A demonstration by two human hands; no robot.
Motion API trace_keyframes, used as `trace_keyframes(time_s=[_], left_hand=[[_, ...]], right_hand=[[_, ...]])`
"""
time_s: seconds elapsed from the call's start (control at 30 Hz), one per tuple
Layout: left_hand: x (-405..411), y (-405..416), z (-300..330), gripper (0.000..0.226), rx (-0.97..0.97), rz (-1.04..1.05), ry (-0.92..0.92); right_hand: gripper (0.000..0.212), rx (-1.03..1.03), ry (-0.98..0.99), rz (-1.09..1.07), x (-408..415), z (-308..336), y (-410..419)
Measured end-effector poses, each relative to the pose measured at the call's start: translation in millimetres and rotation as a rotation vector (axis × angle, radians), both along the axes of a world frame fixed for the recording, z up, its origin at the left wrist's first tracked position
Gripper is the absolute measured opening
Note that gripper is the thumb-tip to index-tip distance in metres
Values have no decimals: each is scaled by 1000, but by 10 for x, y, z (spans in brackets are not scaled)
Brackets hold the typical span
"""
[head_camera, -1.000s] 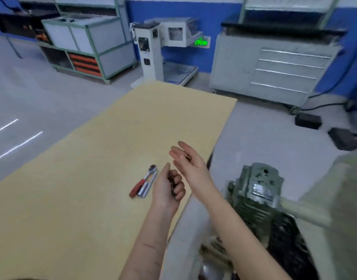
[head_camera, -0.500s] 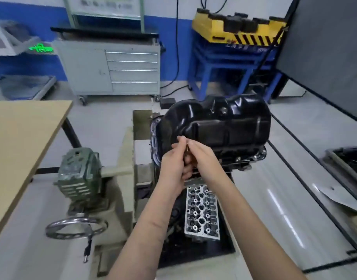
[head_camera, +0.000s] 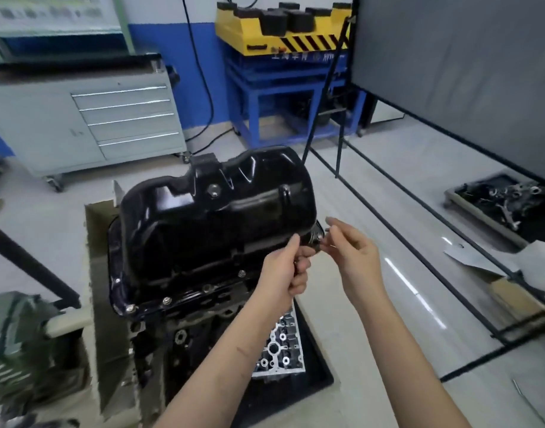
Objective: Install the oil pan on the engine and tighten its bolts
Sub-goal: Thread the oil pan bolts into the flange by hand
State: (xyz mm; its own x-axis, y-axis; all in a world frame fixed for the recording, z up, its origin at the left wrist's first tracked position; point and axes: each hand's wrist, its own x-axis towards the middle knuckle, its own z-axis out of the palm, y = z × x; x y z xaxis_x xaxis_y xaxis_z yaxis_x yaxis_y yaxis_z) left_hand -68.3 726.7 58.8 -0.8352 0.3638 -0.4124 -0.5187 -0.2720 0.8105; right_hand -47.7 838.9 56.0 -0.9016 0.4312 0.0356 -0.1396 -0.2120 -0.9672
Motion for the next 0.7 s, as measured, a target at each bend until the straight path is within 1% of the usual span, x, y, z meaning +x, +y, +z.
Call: trace_keyframes(time_s=[0.03,0.1,0.17,0.23,0.33,0.4,0.53,0.6,0.7], left_hand=[[-10,97,-49,35,-4,-12,-46],[-47,277,-131,33,19,-2,-144],[-114,450,-185,32,102,71,-259],[-184,591,-201,30,208,172,-352],[-250,752,-196,28,336,300,-437],[-279,814,-192,30,376,365,-465],[-320,873,-175,34,418,478,-488],[-325,888,-172,34,422,530,-493],[-331,919,-178,34,429,572,-496]], right_hand=[[17,7,-18,-18,-47,-45,168],[15,93,-68,-19,-189,-122,449],[12,209,-106,35,-380,-167,664],[11,375,-111,130,-588,-190,811],[8,661,-60,272,-890,-242,923],[8,790,-31,355,-1044,-285,937],[14,968,-18,479,-1279,-358,935],[17,1042,-17,534,-1357,-357,947],[18,1217,40,604,-1441,-326,977]])
